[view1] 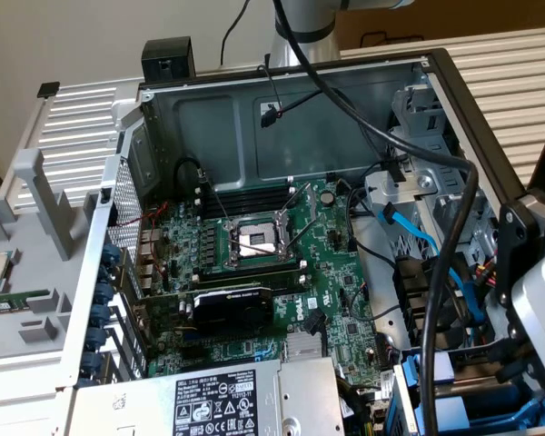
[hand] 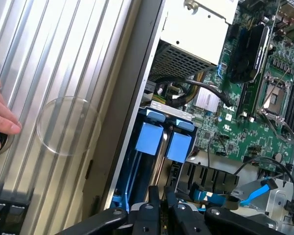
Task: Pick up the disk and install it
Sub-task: 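Insert the first disk wire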
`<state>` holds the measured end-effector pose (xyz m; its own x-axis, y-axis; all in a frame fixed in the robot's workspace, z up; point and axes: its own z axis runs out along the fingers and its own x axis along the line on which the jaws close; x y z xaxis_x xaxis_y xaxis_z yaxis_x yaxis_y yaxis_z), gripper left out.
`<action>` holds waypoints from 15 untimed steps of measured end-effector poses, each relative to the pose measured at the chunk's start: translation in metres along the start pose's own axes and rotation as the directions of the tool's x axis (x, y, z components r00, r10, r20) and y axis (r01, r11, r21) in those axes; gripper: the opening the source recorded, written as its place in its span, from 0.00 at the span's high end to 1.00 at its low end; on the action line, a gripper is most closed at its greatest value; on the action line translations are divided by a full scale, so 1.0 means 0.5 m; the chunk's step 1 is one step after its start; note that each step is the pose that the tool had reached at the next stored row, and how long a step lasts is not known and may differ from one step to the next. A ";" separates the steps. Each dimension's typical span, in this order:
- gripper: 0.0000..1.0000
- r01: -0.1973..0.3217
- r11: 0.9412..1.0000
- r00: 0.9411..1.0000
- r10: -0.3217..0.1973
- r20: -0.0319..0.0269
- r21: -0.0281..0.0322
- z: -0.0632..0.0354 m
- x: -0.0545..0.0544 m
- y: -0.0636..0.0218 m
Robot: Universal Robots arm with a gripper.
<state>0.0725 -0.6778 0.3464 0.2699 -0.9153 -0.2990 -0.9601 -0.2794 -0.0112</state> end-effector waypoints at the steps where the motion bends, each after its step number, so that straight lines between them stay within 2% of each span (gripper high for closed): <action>1: 0.84 0.000 1.000 1.000 0.000 0.000 0.000 0.000 0.000 0.000; 4: 0.84 -0.001 1.000 1.000 0.001 -0.007 -0.002 0.001 -0.004 -0.001; 7: 0.84 -0.002 1.000 1.000 0.002 -0.020 -0.005 0.002 -0.009 -0.003; 15: 0.84 -0.005 1.000 0.999 0.004 -0.049 -0.013 0.000 -0.017 -0.004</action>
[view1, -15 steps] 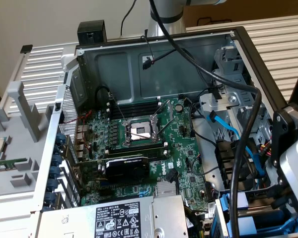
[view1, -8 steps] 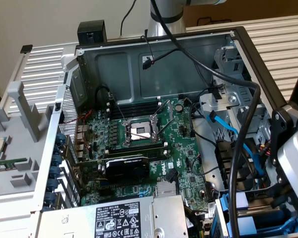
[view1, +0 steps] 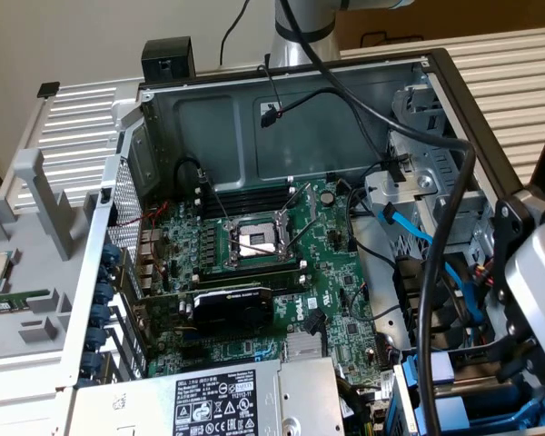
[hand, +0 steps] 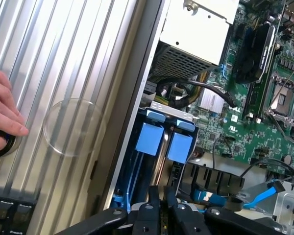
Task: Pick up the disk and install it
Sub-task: 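Insert the first disk wire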
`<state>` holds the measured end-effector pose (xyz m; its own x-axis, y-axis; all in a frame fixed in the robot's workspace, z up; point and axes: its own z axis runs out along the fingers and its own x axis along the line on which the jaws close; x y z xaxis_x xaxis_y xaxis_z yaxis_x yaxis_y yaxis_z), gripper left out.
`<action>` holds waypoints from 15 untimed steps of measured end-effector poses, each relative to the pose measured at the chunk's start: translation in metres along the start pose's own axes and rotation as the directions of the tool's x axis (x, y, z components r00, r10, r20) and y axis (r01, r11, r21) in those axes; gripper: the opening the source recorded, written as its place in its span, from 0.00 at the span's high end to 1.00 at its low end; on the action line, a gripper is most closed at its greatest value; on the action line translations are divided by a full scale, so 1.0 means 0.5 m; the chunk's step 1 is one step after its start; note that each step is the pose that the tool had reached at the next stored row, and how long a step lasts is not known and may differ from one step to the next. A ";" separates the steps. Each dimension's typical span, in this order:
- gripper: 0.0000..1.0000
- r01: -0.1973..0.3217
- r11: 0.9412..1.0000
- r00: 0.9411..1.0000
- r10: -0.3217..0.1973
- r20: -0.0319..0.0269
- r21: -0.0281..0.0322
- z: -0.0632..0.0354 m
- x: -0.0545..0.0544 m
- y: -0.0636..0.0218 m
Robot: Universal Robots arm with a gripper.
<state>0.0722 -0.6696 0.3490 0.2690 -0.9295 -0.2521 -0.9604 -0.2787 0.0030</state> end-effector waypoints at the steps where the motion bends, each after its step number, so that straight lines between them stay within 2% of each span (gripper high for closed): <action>1: 0.84 -0.001 1.000 1.000 0.001 -0.003 -0.001 0.000 0.000 0.000; 4: 0.84 -0.002 1.000 1.000 0.002 -0.012 -0.003 -0.002 -0.002 0.000; 15: 0.84 -0.006 1.000 0.999 0.006 -0.034 -0.009 -0.014 -0.012 0.001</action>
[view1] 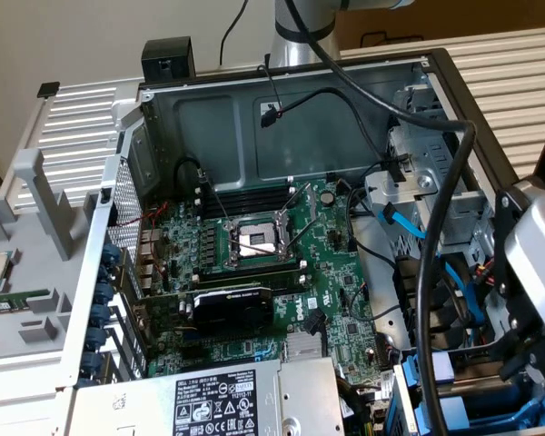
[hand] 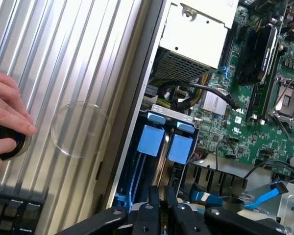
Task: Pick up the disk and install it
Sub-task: 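Insert the first disk wire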
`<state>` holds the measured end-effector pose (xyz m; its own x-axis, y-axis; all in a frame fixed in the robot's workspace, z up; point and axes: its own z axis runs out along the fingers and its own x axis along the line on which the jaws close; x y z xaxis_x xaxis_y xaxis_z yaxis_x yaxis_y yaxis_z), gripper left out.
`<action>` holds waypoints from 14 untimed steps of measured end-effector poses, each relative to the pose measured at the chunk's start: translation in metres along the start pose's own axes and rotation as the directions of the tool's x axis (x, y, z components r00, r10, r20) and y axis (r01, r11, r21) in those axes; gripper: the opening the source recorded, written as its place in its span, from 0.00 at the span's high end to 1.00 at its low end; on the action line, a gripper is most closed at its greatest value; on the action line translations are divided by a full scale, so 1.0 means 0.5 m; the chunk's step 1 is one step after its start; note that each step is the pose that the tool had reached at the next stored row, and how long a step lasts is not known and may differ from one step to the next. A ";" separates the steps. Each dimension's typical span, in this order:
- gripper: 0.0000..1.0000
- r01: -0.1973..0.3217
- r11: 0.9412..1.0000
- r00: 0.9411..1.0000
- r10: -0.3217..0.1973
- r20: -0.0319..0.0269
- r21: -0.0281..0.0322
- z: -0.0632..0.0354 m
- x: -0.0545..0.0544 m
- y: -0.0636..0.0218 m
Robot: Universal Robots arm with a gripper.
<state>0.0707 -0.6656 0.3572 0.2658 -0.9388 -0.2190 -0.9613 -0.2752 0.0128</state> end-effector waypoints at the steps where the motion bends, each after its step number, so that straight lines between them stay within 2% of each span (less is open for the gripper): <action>1: 0.84 0.000 1.000 1.000 0.000 -0.003 -0.001 -0.001 -0.001 0.000; 4: 0.84 -0.002 1.000 1.000 0.002 -0.014 -0.004 -0.004 -0.003 0.000; 9: 0.84 -0.004 1.000 0.999 0.003 -0.042 -0.011 -0.003 -0.010 -0.002; 14: 0.84 -0.004 1.000 0.999 0.004 -0.043 -0.012 -0.003 -0.010 -0.002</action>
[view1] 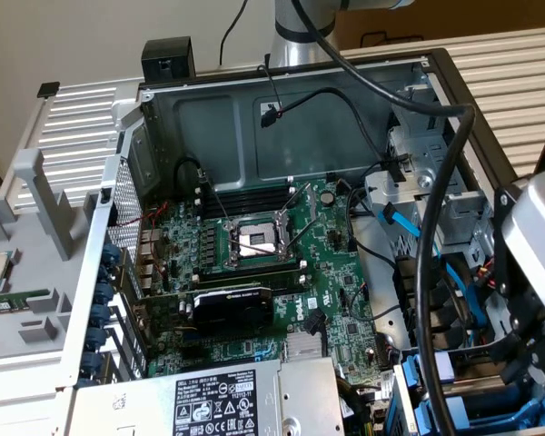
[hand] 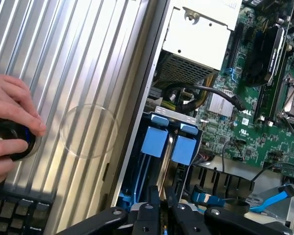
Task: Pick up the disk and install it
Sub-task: 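Insert the first disk wire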
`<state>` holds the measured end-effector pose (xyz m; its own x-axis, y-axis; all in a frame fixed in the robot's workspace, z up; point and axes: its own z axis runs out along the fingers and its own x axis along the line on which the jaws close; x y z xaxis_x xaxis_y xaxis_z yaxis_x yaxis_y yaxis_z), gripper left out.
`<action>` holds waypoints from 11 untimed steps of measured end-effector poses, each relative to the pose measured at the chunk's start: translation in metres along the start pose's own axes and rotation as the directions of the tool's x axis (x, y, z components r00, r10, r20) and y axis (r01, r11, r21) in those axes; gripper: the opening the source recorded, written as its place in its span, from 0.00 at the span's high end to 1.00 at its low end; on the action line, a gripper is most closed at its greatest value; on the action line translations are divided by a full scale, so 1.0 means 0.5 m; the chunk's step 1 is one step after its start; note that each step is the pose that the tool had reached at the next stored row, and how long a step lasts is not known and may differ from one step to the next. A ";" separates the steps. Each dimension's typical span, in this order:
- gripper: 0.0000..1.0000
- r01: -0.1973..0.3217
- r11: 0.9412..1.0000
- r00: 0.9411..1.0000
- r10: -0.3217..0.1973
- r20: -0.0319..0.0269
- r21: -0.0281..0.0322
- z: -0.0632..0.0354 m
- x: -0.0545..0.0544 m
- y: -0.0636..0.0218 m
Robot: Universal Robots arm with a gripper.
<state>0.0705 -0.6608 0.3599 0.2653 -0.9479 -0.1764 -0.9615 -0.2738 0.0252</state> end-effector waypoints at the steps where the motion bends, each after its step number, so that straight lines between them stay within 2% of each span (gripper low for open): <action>1: 0.84 0.000 1.000 1.000 0.000 -0.001 0.000 0.000 -0.001 0.000; 4: 0.84 -0.001 1.000 1.000 0.001 -0.012 -0.003 0.002 -0.012 -0.003; 6: 0.84 -0.002 1.000 1.000 0.002 -0.028 -0.008 0.003 -0.021 -0.006; 7: 0.84 -0.003 1.000 0.999 0.003 -0.042 -0.011 0.004 -0.026 -0.007; 8: 0.84 -0.005 1.000 0.998 0.004 -0.058 -0.016 0.005 -0.030 -0.009; 11: 0.84 -0.010 1.000 0.994 0.007 -0.110 -0.030 0.007 -0.042 -0.012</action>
<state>0.0705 -0.6386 0.3599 0.2653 -0.9619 -0.0665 -0.9615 -0.2691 0.0565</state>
